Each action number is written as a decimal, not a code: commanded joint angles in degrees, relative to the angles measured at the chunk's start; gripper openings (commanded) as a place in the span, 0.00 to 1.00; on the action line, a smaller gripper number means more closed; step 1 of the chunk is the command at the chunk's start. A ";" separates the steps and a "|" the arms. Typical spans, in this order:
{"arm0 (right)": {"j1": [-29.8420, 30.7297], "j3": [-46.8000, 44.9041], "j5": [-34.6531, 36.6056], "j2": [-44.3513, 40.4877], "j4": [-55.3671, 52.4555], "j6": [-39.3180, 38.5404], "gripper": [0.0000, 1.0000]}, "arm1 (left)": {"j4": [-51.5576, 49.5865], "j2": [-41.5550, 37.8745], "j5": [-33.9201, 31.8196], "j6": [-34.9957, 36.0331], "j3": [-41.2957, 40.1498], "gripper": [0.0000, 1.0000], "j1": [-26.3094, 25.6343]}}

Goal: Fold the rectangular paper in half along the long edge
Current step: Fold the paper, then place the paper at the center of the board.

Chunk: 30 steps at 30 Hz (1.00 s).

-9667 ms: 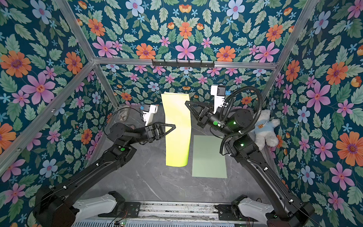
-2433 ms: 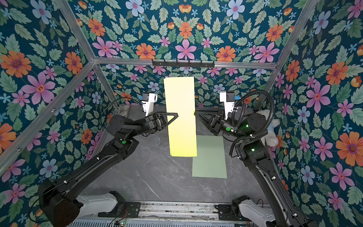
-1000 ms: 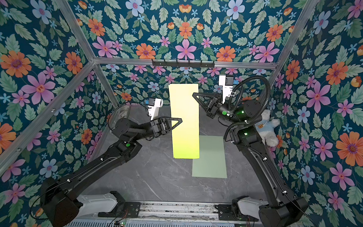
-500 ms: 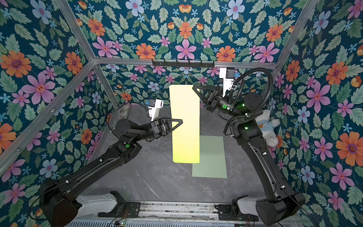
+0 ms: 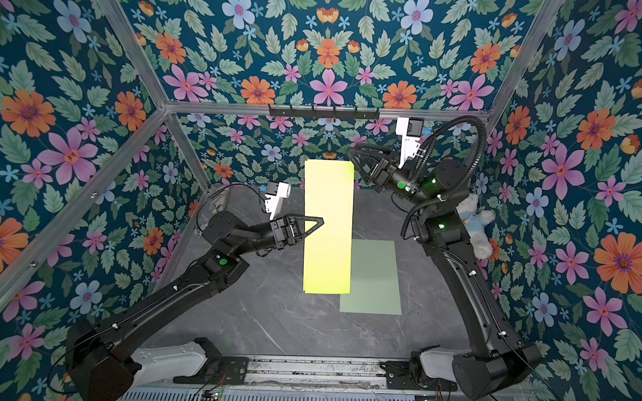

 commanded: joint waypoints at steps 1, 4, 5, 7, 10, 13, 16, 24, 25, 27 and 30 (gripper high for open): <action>-0.06 -2.76 22.58 -2.89 -12.52 -9.83 0.53 | -11.98 -0.11 -4.25 5.84 -3.52 0.00 2.74; 2.52 -6.79 32.53 -4.43 -19.39 -12.47 0.52 | -19.49 0.10 -7.71 9.27 -9.32 0.00 7.19; 4.72 -8.78 35.50 -4.96 -20.42 -13.14 0.52 | -21.70 0.30 -9.03 10.43 -11.01 0.00 8.62; 10.71 -12.40 42.13 -4.74 -23.25 -14.43 0.52 | -23.00 1.29 -10.22 12.51 -15.43 0.00 11.69; 15.78 -17.35 45.67 -2.62 -25.91 -12.35 0.51 | -21.76 4.00 -12.41 14.35 -21.25 0.00 13.89; 17.75 -24.07 42.79 -1.39 -23.57 -7.97 0.50 | -17.11 8.36 -13.32 14.87 -25.11 0.00 14.03; 18.99 -28.34 42.09 0.05 -22.37 -5.79 0.49 | -12.34 13.73 -13.38 14.87 -27.19 0.00 14.04; 20.04 -31.36 37.31 2.44 -20.96 -3.41 0.48 | -8.96 22.68 -16.45 16.60 -28.74 0.00 14.21; 20.11 -31.24 36.40 3.63 -21.28 -3.35 0.48 | -10.03 22.89 -17.02 16.69 -28.32 0.00 14.21; 20.90 -30.04 37.20 6.45 -23.66 -3.44 0.48 | -15.48 21.66 -19.21 17.17 -26.11 0.00 14.09; 22.67 -27.52 40.87 10.29 -28.06 -4.13 0.47 | -31.68 16.45 -27.10 18.46 -18.70 0.00 12.99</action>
